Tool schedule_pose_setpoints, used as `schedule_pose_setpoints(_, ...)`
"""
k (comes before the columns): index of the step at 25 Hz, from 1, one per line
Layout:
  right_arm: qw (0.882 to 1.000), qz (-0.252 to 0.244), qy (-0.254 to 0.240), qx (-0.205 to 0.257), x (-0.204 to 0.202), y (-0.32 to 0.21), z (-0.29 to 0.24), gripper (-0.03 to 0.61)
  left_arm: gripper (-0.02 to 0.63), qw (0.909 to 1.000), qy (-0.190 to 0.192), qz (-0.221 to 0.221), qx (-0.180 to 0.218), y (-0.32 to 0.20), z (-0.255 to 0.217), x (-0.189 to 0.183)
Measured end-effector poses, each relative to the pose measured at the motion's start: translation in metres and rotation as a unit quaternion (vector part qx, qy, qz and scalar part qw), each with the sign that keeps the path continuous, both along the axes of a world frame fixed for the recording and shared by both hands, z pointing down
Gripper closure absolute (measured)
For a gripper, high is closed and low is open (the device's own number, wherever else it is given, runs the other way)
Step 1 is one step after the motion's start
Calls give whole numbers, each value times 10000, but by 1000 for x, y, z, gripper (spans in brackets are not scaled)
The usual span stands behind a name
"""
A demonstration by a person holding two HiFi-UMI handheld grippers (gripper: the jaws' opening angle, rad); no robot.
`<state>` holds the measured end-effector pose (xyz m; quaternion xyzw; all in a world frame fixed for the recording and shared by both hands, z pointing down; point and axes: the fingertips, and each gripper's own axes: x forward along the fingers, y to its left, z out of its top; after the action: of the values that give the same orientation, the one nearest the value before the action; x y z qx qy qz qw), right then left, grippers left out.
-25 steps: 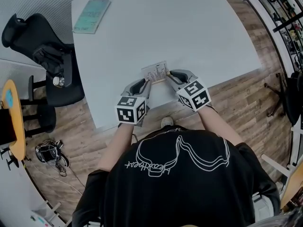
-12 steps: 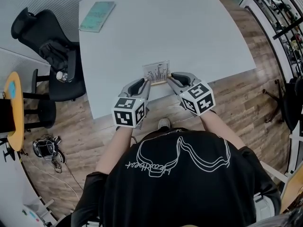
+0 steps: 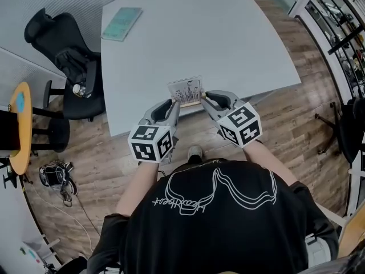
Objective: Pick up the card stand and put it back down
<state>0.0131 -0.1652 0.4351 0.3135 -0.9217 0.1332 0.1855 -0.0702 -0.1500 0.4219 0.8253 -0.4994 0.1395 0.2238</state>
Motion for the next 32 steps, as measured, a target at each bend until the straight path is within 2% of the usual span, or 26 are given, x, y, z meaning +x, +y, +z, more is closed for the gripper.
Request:
schedule_pose_setpoints(6,9997,-22,-109,212,13,27,-18,500,534,9997,-58,-50,242,27,-19,13)
schedule_pose_setpoints(16,9995,-90,-150,267,20,68,-22,500,534,9992,-128,-110,356,70,-26,20)
schedule_pose_setpoints(32,9994,-41,-161,309,35,90,-24,500,534,9990,-154,-75,408,93,-29,36)
